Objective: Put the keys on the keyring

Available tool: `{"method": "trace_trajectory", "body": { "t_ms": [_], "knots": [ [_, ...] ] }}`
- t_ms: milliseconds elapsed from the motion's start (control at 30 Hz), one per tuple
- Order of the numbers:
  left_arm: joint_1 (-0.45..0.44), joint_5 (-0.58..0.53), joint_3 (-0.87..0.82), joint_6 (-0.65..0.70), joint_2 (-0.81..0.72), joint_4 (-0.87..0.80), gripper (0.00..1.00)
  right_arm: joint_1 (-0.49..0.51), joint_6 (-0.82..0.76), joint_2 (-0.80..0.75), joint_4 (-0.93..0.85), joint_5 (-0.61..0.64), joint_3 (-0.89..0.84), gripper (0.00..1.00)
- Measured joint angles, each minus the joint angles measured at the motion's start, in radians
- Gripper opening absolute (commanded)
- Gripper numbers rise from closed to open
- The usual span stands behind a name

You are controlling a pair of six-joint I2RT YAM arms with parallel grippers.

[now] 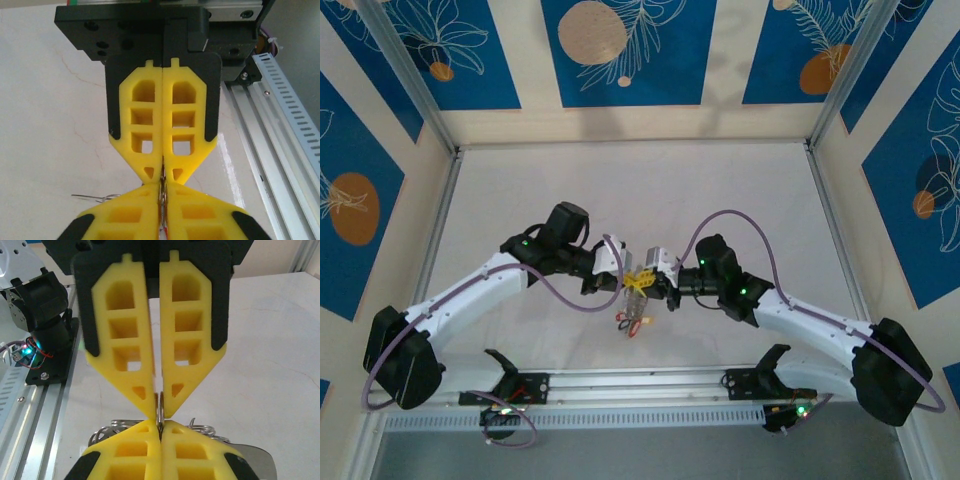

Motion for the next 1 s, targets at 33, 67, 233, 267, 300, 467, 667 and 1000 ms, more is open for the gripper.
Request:
{"method": "trace_trajectory", "body": {
  "t_ms": [33,67,233,267,300,467,667,1000],
  "knots": [
    [0.000,-0.004,0.000,0.000,0.000,-0.004,0.10,0.001,0.000,0.000,0.000,0.000,0.000,0.00],
    [0.000,-0.007,0.001,0.000,0.000,-0.005,0.10,0.001,0.000,0.000,0.000,0.000,0.000,0.00],
    [-0.001,-0.028,0.010,0.018,0.003,-0.028,0.13,0.001,0.000,0.000,0.000,0.003,0.000,0.00],
    [-0.001,-0.034,0.018,0.026,0.008,-0.041,0.15,0.001,0.000,-0.001,0.001,0.003,0.000,0.00],
    [-0.001,-0.039,0.024,0.032,0.014,-0.051,0.15,0.001,0.000,-0.002,0.001,0.003,0.000,0.00],
    [-0.001,-0.050,0.051,0.061,0.049,-0.109,0.11,0.000,0.000,-0.003,0.001,0.003,0.000,0.00],
    [-0.001,-0.053,0.053,0.074,0.053,-0.126,0.02,0.000,0.000,-0.004,0.000,0.002,0.000,0.00],
    [-0.001,-0.044,0.052,0.067,0.035,-0.102,0.14,0.002,0.000,-0.003,0.019,-0.005,0.000,0.00]
  ]
}}
